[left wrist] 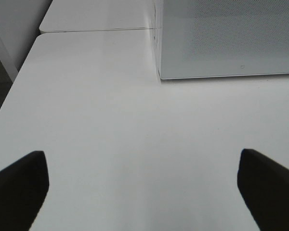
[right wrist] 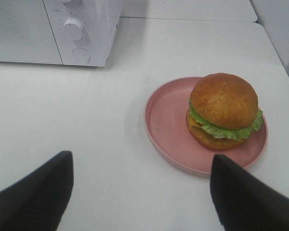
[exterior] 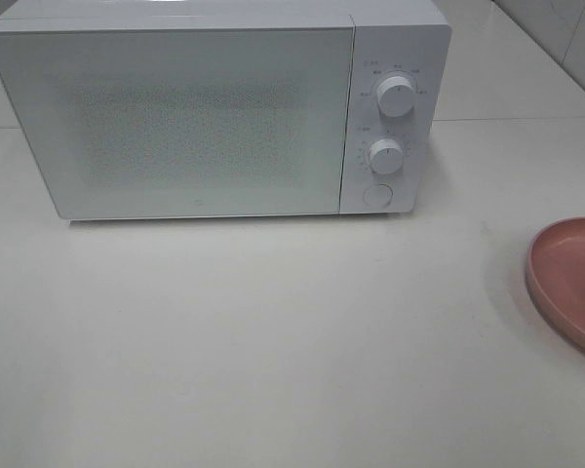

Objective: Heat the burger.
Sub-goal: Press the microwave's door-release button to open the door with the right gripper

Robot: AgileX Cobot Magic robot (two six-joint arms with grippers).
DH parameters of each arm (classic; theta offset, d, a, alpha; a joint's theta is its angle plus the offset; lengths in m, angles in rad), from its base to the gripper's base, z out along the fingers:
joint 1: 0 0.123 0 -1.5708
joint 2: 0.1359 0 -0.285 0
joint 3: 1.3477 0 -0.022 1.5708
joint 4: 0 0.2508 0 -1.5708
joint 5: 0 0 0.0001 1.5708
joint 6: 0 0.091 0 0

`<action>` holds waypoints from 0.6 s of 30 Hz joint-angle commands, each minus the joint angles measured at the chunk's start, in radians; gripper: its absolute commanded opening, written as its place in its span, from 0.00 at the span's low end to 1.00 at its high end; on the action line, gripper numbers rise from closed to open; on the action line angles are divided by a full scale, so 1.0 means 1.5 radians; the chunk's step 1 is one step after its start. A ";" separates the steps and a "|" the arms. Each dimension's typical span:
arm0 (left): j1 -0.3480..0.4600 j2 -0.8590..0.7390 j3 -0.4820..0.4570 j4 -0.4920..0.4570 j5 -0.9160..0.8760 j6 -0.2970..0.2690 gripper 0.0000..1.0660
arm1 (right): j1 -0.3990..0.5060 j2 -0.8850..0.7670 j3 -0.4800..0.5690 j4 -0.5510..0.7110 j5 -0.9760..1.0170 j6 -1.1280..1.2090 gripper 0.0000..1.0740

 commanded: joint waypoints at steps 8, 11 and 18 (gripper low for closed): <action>0.001 -0.015 0.001 0.002 -0.002 -0.002 0.94 | -0.005 -0.017 0.001 0.003 -0.004 -0.001 0.70; 0.001 -0.015 0.001 0.002 -0.002 -0.002 0.94 | -0.005 -0.017 0.001 0.003 -0.004 -0.001 0.70; 0.001 -0.015 0.001 0.002 -0.002 -0.002 0.94 | -0.005 -0.010 -0.014 0.001 -0.009 -0.001 0.70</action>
